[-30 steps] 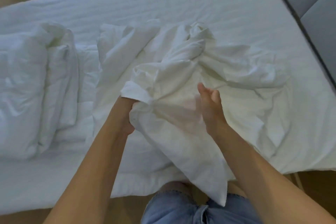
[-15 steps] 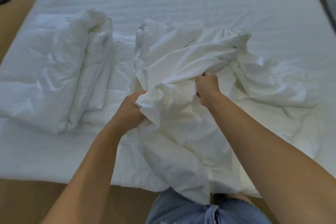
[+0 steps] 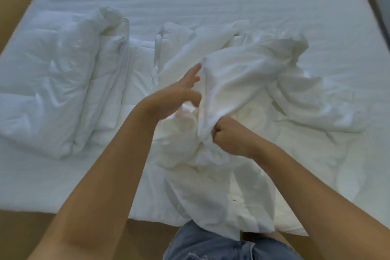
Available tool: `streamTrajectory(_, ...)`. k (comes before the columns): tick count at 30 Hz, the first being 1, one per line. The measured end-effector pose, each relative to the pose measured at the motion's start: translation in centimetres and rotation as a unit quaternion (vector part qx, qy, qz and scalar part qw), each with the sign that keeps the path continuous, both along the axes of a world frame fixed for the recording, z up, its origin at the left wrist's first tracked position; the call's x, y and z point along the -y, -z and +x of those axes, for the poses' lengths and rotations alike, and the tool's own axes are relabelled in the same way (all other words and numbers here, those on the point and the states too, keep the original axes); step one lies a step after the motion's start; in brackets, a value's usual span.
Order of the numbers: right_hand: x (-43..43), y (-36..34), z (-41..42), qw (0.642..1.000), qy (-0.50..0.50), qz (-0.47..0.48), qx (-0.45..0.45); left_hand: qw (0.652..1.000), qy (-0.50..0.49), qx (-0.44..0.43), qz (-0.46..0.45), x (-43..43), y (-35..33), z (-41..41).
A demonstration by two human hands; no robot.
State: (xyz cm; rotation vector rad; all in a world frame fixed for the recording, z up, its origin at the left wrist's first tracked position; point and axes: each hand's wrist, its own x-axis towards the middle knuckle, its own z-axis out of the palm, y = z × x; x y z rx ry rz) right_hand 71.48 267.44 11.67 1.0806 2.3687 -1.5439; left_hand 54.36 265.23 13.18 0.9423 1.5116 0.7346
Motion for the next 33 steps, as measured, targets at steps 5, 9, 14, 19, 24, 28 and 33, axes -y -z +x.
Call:
streamTrajectory(5,1.1,0.6,-0.5,0.998,0.027,-0.027,-0.056,0.953,0.110,-0.280,-0.026,-6.0,3.6,5.6)
streamTrajectory(9,-2.8,2.3,2.7,0.923,0.319,-0.199,-0.080,0.942,0.048,-0.331,0.006,-7.5,5.0,6.2)
streamTrajectory(14,-8.3,2.4,3.0,0.807,0.462,-0.333,-0.158,0.979,0.003,-0.177,0.098,0.7,0.6,4.3)
streamTrajectory(19,-7.3,-1.6,-5.2,0.866,0.416,-0.117,-0.252,0.990,-0.053,-0.124,0.029,7.7,-1.8,0.2)
streamTrajectory(24,-1.8,-4.5,-8.8,0.970,0.030,-0.080,-0.229,0.947,-0.302,-0.056,0.091,5.5,-2.3,-2.9)
streamTrajectory(28,-0.5,-3.7,-7.2,0.989,-0.020,-0.038,-0.144,0.953,-0.297,-0.016,0.051,3.4,-0.9,-1.7)
streamTrajectory(33,-1.7,-2.1,-4.0,0.945,0.170,-0.219,-0.176,0.926,-0.367,-0.064,0.061,4.4,-1.1,-1.1)
